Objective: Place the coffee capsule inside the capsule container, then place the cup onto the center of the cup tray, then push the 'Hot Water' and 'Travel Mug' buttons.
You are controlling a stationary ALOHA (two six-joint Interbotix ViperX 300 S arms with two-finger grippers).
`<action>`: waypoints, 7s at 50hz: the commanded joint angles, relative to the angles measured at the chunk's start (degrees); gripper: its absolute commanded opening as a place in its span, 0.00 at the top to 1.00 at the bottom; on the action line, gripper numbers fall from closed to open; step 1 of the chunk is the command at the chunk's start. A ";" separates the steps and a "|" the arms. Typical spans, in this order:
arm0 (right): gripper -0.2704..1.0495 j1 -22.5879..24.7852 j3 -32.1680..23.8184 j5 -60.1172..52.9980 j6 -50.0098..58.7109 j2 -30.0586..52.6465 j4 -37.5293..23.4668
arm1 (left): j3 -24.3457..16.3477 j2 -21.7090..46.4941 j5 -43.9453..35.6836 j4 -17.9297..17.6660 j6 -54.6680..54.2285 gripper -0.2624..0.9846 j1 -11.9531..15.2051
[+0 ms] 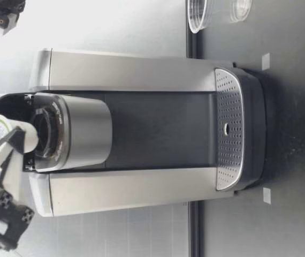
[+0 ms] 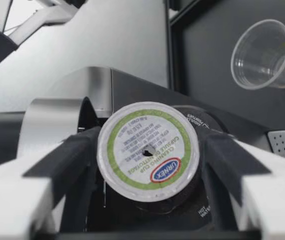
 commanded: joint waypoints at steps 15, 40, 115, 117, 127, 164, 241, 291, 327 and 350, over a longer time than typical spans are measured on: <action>0.77 0.18 -0.26 -0.44 0.00 -1.05 0.00 | -0.18 -1.41 -4.83 0.35 -2.90 0.41 3.16; 0.77 0.26 -0.35 -0.44 0.00 -0.70 0.09 | 0.44 -1.49 -6.33 0.35 -3.78 0.17 3.52; 0.77 -1.23 -25.58 37.71 -1.14 5.71 0.97 | 23.38 -8.26 -41.57 -3.52 -46.32 0.18 1.58; 0.77 -0.44 -25.40 37.71 -1.14 5.45 0.97 | 23.47 -8.26 -41.57 -3.60 -46.32 0.18 1.58; 0.77 3.52 -22.85 37.27 -1.05 2.81 0.97 | 23.47 -8.26 -41.66 -3.60 -46.32 0.18 1.58; 0.77 14.15 -7.21 31.03 2.37 -0.70 1.93 | 23.38 -7.82 -41.66 -4.31 -46.32 0.18 1.58; 0.40 -6.24 26.02 55.63 33.84 -20.92 10.46 | 21.88 1.05 -41.57 -4.57 -45.53 0.18 1.76; 0.55 -6.24 20.39 52.91 34.28 -7.56 9.49 | 22.50 0.79 -41.57 -4.57 -45.70 0.18 1.76; 0.75 -0.62 18.19 57.13 39.46 -12.57 11.95 | 22.76 -0.09 -41.66 -4.57 -45.53 0.18 1.76; 0.75 10.63 9.84 47.90 48.78 -2.20 11.95 | 23.73 -0.97 -41.92 -4.66 -45.53 0.18 1.76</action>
